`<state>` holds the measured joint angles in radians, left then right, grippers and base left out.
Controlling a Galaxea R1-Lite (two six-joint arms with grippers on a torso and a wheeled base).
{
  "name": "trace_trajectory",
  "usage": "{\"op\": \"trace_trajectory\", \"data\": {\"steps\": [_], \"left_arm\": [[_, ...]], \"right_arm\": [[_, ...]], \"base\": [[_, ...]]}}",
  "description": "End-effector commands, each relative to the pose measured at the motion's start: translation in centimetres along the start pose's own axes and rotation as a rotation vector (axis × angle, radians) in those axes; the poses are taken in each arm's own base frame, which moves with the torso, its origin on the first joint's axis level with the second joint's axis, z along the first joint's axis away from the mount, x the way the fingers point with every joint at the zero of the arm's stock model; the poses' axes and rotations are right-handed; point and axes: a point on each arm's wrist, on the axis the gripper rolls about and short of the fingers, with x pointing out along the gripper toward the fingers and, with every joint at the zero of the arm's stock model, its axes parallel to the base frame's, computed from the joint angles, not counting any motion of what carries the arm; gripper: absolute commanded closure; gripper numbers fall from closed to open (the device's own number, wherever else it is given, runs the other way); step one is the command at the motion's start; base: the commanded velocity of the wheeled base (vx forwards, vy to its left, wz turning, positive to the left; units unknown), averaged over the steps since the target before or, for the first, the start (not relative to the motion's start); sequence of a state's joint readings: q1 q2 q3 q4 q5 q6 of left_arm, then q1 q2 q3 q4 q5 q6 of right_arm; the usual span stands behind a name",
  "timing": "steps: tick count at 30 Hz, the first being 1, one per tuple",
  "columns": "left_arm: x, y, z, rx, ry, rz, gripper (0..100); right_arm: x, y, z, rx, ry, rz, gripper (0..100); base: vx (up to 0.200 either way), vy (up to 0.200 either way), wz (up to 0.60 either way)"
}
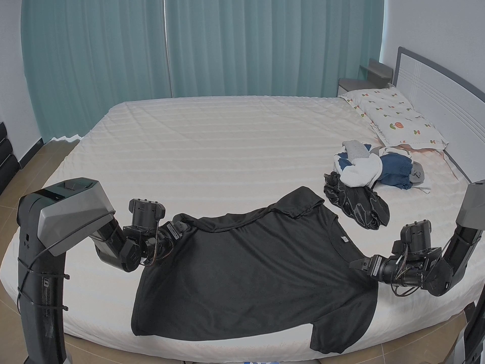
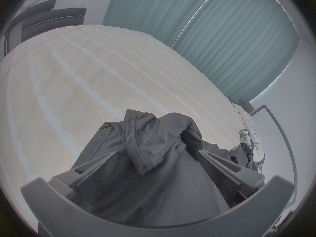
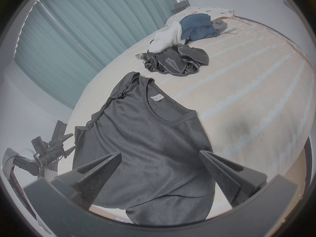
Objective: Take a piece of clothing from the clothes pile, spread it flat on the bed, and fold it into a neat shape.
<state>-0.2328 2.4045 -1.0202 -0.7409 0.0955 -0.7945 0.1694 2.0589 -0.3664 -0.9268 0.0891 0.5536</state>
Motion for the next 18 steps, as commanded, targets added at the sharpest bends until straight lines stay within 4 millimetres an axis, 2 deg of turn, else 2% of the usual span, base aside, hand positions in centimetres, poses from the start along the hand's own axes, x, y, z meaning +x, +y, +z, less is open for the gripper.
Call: {"op": "trace_trajectory", "data": {"steps": [1, 2, 10, 13, 14, 15, 18], "left_arm": [[1.3, 0.3, -0.4, 0.0, 0.003, 0.013, 0], [1.4, 0.4, -0.3, -0.002, 0.001, 0.014, 100], [1.7, 0.2, 1.1, -0.019, -0.044, 0.006, 100], [2.0, 0.0, 3.2, -0.04, -0.121, 0.005, 100], [2.0, 0.0, 3.2, -0.04, -0.121, 0.005, 100], [2.2, 0.1, 4.8, -0.056, -0.161, -0.002, 100], [2.4, 0.0, 6.6, -0.072, -0.193, -0.002, 100]], "right_arm": [[0.0, 0.0, -0.2, -0.002, 0.005, 0.0, 0], [0.1, 0.0, -0.2, -0.002, 0.007, -0.001, 0], [0.2, -0.1, -0.3, 0.0, 0.013, -0.005, 0], [0.1, 0.0, -0.1, 0.0, 0.005, -0.001, 0], [0.1, 0.0, -0.1, 0.0, 0.005, -0.001, 0], [0.2, 0.0, -0.2, 0.001, 0.007, -0.003, 0], [0.3, -0.1, -0.3, 0.0, 0.014, -0.006, 0]], "base": [[0.0, 0.0, 0.0], [0.0, 0.0, 0.0], [0.0, 0.0, 0.0], [0.0, 0.0, 0.0], [0.0, 0.0, 0.0], [0.0, 0.0, 0.0], [0.0, 0.0, 0.0]]}}
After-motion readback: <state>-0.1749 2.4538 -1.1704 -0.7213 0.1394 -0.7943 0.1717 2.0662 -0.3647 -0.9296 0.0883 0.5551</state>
